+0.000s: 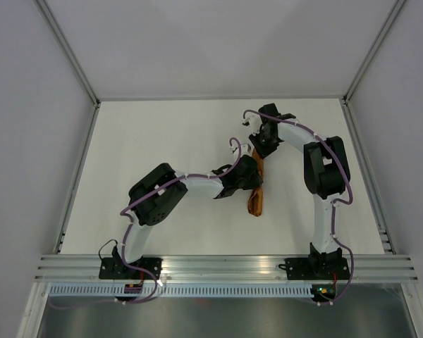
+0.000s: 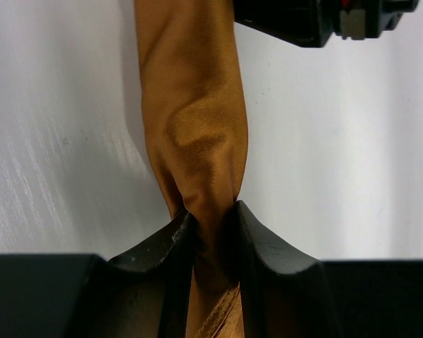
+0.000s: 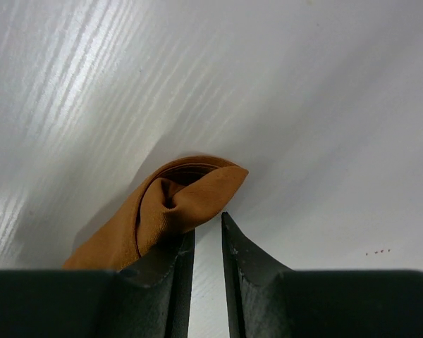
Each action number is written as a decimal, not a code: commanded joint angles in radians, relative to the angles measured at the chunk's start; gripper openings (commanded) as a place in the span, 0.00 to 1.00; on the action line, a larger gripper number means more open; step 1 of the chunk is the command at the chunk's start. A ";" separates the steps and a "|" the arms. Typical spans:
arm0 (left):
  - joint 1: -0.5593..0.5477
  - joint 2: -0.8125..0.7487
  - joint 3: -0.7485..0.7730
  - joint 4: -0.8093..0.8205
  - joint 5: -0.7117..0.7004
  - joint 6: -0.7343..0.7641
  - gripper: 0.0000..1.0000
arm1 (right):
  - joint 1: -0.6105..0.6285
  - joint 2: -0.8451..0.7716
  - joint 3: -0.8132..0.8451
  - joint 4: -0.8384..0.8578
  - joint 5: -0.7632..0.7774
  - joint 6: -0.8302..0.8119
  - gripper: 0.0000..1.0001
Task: Fold the napkin, place the utensils inside, and roll it up
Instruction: Roll the napkin at the center of the board, then adjust the napkin at the center of the board.
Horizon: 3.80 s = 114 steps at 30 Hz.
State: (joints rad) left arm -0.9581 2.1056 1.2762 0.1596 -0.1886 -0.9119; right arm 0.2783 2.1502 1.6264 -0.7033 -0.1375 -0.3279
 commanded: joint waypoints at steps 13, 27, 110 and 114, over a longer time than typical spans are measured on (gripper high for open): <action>-0.002 0.062 -0.049 -0.175 0.080 0.019 0.43 | 0.032 0.023 0.038 -0.016 0.045 0.047 0.27; -0.004 -0.010 -0.080 -0.118 0.109 0.114 0.47 | 0.030 0.000 0.012 0.007 0.059 0.062 0.27; -0.001 -0.157 -0.021 -0.054 0.098 0.349 0.61 | -0.005 -0.052 0.021 -0.018 0.027 0.076 0.44; -0.001 -0.177 -0.046 -0.043 0.098 0.357 0.62 | -0.004 -0.061 0.023 -0.019 0.022 0.076 0.47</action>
State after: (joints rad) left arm -0.9569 1.9945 1.2484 0.1017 -0.0772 -0.6025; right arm 0.2783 2.1567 1.6421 -0.6971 -0.1303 -0.2760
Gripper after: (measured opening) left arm 0.613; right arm 0.464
